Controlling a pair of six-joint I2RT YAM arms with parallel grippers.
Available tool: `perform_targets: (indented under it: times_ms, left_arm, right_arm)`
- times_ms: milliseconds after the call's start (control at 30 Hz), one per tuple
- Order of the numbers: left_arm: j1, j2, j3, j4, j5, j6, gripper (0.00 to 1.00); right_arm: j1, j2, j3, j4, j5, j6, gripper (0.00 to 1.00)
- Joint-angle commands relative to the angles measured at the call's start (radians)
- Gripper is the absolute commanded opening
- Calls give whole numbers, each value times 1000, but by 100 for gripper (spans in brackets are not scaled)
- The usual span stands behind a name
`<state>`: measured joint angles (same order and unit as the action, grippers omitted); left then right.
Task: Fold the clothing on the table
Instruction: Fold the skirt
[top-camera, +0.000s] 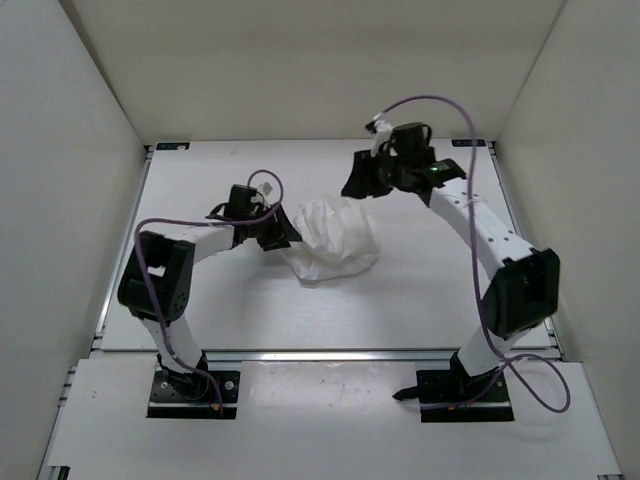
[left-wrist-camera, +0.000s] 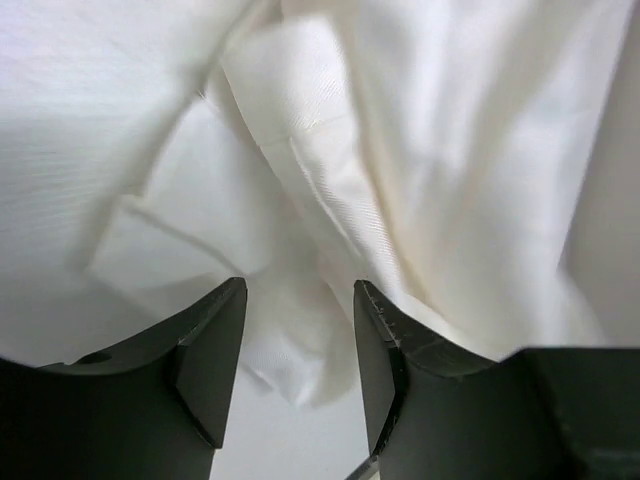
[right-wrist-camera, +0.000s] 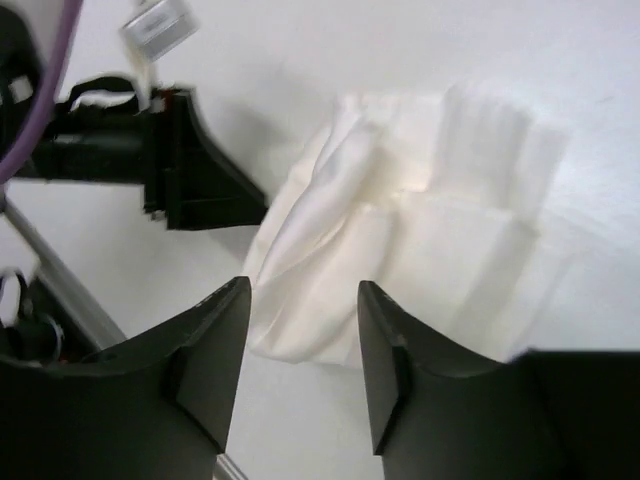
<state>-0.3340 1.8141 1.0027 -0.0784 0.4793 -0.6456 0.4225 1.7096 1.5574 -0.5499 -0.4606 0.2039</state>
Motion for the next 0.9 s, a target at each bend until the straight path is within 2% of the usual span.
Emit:
perform_targets:
  times_ms: [0, 33, 100, 167, 200, 333, 567, 733, 867]
  left_arm:
    - [82, -206, -7, -18, -16, -5, 58]
    - [93, -228, -7, -18, -16, -8, 58]
    - [105, -304, -9, -32, -56, 6, 57]
    - [101, -337, -4, -50, -67, 17, 58]
    - [98, -349, -7, -60, -79, 14, 58]
    - [58, -352, -29, -47, -68, 8, 56]
    - [20, -366, -61, -47, -80, 4, 56]
    - [47, -371, -64, -52, -51, 3, 55]
    - [46, -372, -39, -57, -48, 1, 57]
  right_arm:
    - [-54, -137, -43, 103, 47, 17, 42]
    - [-62, -140, -86, 104, 68, -3, 39]
    - [-94, -91, -143, 90, 73, -9, 20]
    - [-103, -35, -196, 79, 53, 8, 9]
    - [-87, -7, -212, 90, 50, -1, 8]
    - [-24, 79, -223, 156, 53, -21, 8]
    - [56, 310, 54, 39, 34, -66, 6]
    - [139, 295, 58, 62, 20, -72, 9]
    - [167, 271, 20, 79, 13, -55, 7]
